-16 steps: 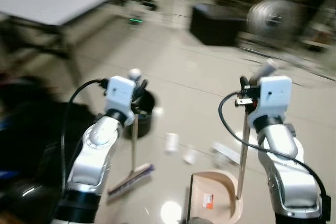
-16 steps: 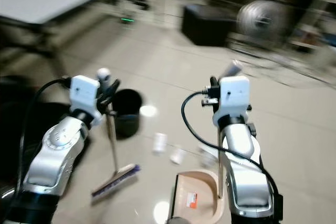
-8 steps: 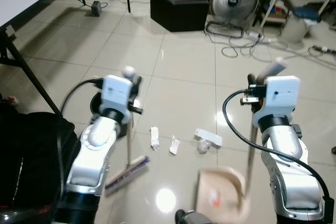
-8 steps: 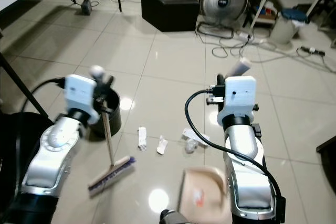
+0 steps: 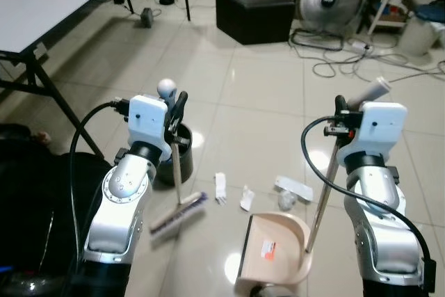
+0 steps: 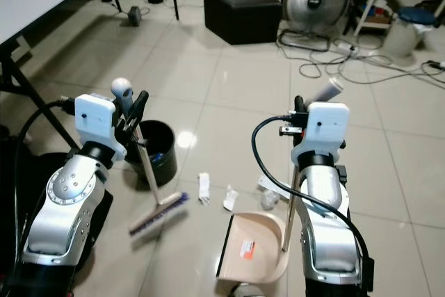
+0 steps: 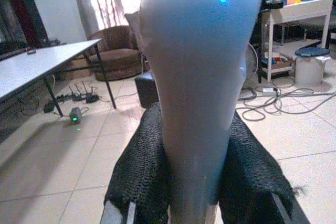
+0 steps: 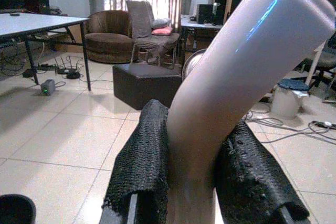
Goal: Sweep floor
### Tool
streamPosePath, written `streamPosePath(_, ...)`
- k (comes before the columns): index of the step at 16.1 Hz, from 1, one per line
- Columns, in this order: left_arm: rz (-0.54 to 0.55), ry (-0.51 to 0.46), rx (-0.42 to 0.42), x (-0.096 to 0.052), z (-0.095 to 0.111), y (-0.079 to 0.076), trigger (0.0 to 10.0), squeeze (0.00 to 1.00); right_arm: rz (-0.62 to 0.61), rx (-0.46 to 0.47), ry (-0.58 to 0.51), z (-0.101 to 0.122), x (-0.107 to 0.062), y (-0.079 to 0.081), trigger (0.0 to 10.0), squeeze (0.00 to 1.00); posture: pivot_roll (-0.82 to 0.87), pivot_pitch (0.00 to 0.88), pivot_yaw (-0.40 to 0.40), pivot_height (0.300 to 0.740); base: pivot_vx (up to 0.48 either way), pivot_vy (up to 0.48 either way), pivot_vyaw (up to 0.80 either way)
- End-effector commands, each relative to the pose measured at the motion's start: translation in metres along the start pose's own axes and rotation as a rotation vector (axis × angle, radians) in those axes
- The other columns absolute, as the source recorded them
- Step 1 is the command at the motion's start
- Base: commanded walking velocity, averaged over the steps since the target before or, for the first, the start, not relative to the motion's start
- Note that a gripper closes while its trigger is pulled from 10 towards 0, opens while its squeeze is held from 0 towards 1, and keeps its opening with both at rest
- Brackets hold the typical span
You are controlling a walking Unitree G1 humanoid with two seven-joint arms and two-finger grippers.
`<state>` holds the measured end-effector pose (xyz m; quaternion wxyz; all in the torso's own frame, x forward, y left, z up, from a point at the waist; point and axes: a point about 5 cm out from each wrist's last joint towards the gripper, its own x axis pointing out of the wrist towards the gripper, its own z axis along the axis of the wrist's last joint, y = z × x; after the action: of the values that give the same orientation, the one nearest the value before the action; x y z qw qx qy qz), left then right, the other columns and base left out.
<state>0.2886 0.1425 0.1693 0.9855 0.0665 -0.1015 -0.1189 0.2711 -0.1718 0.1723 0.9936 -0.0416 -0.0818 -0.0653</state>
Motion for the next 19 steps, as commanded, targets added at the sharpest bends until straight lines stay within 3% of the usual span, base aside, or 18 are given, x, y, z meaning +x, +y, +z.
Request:
streamPosePath(1, -0.004, -0.039, 0.014, 0.0008, 0.0094, 0.0012, 10.0, 0.00, -0.012, 0.008, -0.048, 0.0081, 0.0011, -0.0001, 10.0, 0.00, -0.05, 0.088, 0.042, 0.740, 0.345, 0.000, -0.80)
streamPosePath(4, -0.002, -0.042, 0.014, 0.0017, 0.0099, 0.0015, 10.0, 0.00, -0.005, 0.009, -0.056, 0.0086, 0.0027, 0.0008, 10.0, 0.00, -0.05, 0.087, 0.041, 0.740, 0.351, 0.000, -0.60)
streamPosePath(19, -0.004, -0.022, 0.030, 0.0000, 0.0061, 0.0048, 10.0, 0.00, 0.045, 0.012, -0.043, 0.0046, 0.0033, 0.0070, 10.0, 0.00, -0.04, 0.079, 0.039, 0.740, 0.346, 0.000, 0.00)
